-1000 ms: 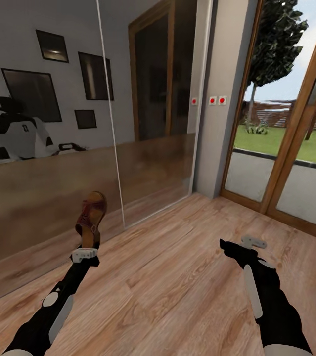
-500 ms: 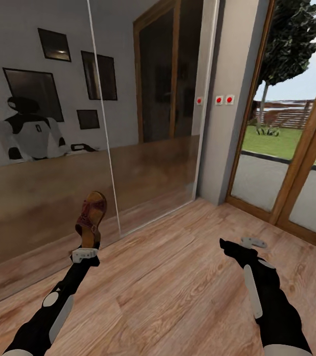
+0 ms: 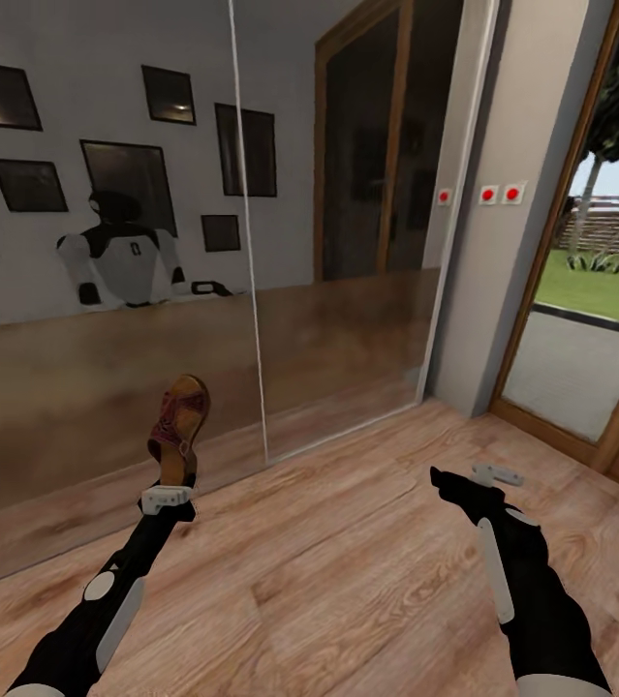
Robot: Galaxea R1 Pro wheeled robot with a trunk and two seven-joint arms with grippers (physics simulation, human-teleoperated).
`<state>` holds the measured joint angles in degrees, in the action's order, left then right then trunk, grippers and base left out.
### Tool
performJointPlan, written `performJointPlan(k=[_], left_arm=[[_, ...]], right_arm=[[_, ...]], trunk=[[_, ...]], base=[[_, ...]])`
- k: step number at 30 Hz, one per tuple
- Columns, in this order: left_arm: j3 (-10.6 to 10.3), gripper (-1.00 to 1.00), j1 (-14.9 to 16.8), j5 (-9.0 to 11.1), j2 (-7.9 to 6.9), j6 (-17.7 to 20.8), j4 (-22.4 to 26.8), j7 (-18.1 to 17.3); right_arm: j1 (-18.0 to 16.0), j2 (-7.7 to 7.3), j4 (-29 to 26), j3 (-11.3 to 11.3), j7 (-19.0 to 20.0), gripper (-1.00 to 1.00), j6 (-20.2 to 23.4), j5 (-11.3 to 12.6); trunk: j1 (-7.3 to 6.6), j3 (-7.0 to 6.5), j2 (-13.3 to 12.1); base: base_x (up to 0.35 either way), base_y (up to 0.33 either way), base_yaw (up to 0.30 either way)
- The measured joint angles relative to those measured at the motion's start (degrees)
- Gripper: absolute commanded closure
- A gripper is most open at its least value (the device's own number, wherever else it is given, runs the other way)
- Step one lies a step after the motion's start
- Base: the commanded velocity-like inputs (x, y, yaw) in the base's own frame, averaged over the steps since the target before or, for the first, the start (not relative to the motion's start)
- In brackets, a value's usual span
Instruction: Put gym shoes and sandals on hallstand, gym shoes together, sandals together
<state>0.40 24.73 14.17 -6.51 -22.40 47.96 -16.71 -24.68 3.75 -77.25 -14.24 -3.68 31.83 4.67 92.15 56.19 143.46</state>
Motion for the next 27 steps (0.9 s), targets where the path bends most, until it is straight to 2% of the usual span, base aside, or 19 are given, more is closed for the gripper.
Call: performJointPlan(k=[27], left_arm=[[0.0,1.00,0.0,0.0,0.00,0.0,0.0,0.0]], right_arm=[[0.0,0.00,0.0,0.0,0.0,-1.00,0.0,0.0]], trunk=[[0.00,0.00,0.0]], base=[[0.000,0.000,0.291]])
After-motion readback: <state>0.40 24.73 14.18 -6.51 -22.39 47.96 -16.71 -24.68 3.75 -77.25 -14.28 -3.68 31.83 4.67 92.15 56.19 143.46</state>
